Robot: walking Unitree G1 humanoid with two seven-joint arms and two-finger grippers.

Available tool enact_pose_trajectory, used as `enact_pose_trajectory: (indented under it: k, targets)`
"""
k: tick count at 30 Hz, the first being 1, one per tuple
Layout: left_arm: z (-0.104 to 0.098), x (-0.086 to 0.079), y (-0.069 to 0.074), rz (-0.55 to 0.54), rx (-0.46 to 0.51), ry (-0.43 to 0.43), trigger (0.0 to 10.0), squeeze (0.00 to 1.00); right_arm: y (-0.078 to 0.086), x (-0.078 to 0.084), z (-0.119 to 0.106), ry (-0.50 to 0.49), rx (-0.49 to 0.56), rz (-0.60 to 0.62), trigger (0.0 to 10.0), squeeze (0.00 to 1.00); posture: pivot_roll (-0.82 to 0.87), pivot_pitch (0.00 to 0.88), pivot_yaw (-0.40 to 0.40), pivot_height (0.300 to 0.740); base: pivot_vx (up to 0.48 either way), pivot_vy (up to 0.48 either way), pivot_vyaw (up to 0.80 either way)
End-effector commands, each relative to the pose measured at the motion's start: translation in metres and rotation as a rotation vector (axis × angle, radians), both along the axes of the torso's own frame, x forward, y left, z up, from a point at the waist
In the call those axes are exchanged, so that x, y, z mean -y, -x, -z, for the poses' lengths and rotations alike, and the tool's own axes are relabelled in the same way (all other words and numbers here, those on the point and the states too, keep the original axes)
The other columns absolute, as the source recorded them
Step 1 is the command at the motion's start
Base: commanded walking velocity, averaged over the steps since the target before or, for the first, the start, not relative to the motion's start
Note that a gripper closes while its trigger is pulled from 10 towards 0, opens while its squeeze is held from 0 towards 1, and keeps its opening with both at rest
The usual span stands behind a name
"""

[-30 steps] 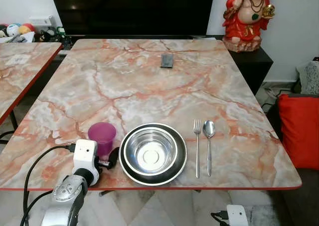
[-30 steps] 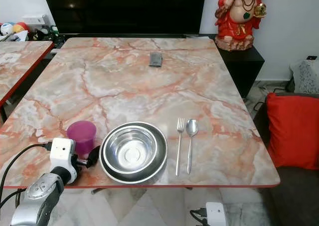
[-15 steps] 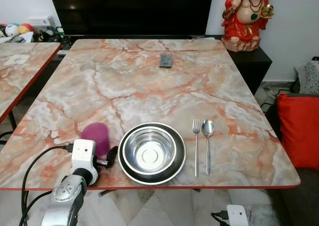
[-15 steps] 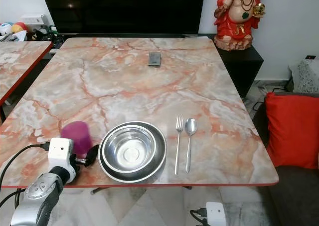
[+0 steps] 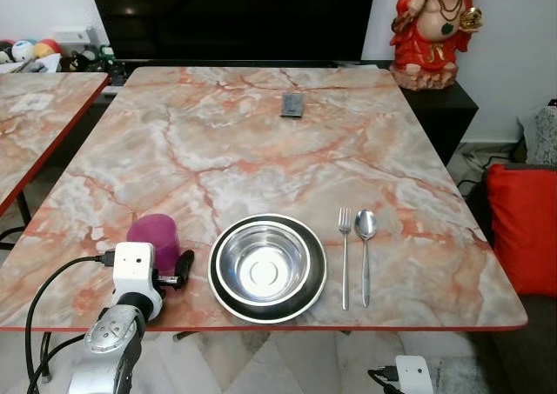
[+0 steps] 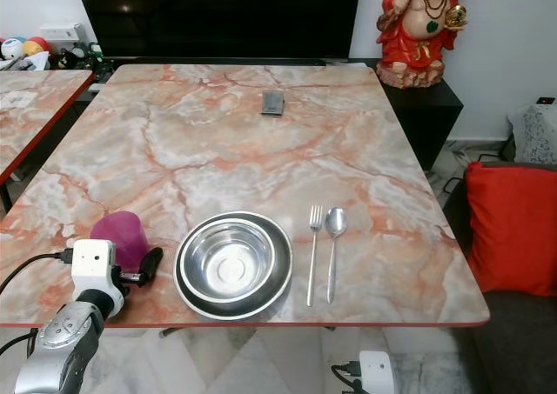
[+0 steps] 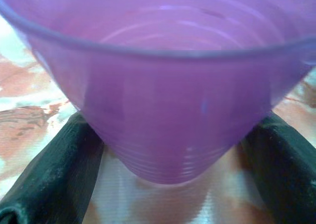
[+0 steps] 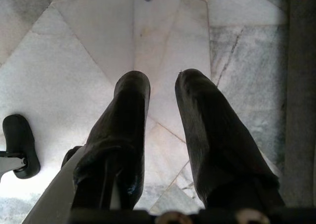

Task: Setting the table

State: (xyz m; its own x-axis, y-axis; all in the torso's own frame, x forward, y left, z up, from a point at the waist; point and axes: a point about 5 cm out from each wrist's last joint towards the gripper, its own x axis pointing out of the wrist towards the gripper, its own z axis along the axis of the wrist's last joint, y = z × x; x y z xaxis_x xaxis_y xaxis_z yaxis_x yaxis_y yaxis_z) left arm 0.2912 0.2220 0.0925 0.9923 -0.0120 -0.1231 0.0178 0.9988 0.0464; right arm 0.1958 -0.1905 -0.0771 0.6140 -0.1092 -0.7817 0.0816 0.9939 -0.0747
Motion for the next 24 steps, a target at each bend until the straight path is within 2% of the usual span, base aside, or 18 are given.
enact_pose_trajectory:
  k: [1,6,14,24]
  targets:
    - [0.004,0.001,0.002,0.009,-0.015,-0.015,10.0,0.0,0.003,0.0,0.002,0.001,-0.017,-0.001,10.0,0.0,-0.02,0.094,-0.015,0.74,0.0,0.0,0.0]
    - [0.004,0.002,0.006,0.026,0.002,-0.038,10.0,0.0,0.003,0.0,0.002,0.0,-0.017,-0.001,10.0,0.0,-0.02,0.09,-0.011,0.74,0.0,0.0,0.0]
    - [0.004,0.0,0.022,-0.006,0.038,-0.035,10.0,0.0,0.003,0.0,0.002,0.0,-0.018,-0.003,10.0,0.0,-0.01,0.078,-0.007,0.74,0.0,0.0,0.0]
    - [0.006,-0.007,0.052,-0.027,0.073,-0.041,10.0,0.0,0.004,-0.001,0.002,0.0,-0.021,-0.011,10.0,0.0,-0.01,0.056,-0.002,0.74,0.0,0.0,0.0]
